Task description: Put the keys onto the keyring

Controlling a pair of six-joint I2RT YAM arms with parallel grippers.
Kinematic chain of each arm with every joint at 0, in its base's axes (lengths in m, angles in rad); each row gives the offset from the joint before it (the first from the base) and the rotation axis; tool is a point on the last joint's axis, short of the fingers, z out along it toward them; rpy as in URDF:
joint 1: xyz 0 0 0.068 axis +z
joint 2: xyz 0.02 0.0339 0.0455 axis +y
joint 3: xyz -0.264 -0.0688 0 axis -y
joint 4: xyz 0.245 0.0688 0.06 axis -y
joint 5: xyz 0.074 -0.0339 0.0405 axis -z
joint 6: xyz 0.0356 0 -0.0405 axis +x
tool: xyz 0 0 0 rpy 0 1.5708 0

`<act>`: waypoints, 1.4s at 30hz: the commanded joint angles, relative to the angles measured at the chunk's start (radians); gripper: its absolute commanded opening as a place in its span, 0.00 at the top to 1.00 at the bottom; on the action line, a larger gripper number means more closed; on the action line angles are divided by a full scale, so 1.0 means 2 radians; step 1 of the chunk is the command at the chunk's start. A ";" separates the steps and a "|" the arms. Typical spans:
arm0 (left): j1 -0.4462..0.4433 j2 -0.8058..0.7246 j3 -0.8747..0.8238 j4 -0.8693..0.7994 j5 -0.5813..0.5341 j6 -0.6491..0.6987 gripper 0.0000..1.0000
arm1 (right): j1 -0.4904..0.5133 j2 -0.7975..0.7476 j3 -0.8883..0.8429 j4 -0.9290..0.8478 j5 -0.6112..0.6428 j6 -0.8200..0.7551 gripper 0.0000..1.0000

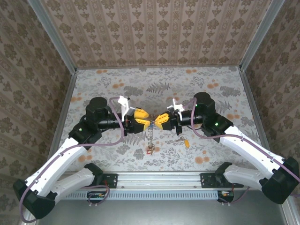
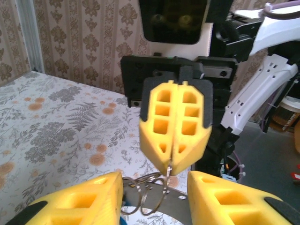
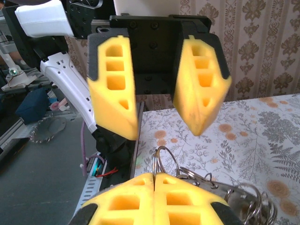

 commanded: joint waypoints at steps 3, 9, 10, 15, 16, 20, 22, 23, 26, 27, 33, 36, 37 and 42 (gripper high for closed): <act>-0.004 -0.016 0.032 -0.043 0.045 0.018 0.66 | 0.003 -0.017 0.008 0.011 -0.016 -0.001 1.00; -0.022 -0.007 0.043 -0.063 0.046 0.041 0.71 | 0.006 -0.018 0.007 0.019 -0.021 0.003 1.00; -0.024 -0.003 0.044 -0.065 0.045 0.044 0.70 | 0.006 -0.019 0.007 0.017 -0.020 0.003 1.00; -0.046 0.018 0.053 -0.086 0.013 0.069 0.61 | 0.008 -0.022 0.008 0.011 -0.018 -0.001 1.00; -0.049 0.020 0.054 -0.086 0.006 0.072 0.60 | 0.008 -0.023 0.008 0.010 -0.017 -0.002 1.00; -0.052 0.022 0.058 -0.092 -0.008 0.080 0.60 | 0.009 -0.023 0.009 0.006 -0.016 -0.005 1.00; -0.053 0.026 0.062 -0.103 -0.017 0.088 0.60 | 0.009 -0.023 0.009 0.005 -0.015 -0.006 1.00; -0.054 0.026 0.063 -0.108 -0.023 0.091 0.61 | 0.010 -0.023 0.008 0.005 -0.015 -0.006 1.00; -0.054 0.021 0.060 -0.108 -0.040 0.094 0.62 | 0.010 -0.024 0.009 0.003 -0.013 -0.008 1.00; -0.054 0.018 0.059 -0.107 -0.045 0.095 0.63 | 0.010 -0.023 0.009 0.000 -0.012 -0.010 1.00; -0.054 0.003 0.056 -0.116 -0.059 0.098 0.71 | 0.012 -0.023 0.013 -0.003 -0.010 -0.011 1.00; -0.055 0.002 0.052 -0.117 -0.055 0.094 0.72 | 0.014 -0.021 0.016 -0.006 -0.009 -0.013 1.00; -0.055 0.002 0.051 -0.117 -0.054 0.093 0.72 | 0.016 -0.021 0.018 -0.009 -0.007 -0.015 1.00; -0.059 0.007 0.050 -0.118 -0.050 0.092 0.71 | 0.020 -0.019 0.023 -0.014 -0.005 -0.021 1.00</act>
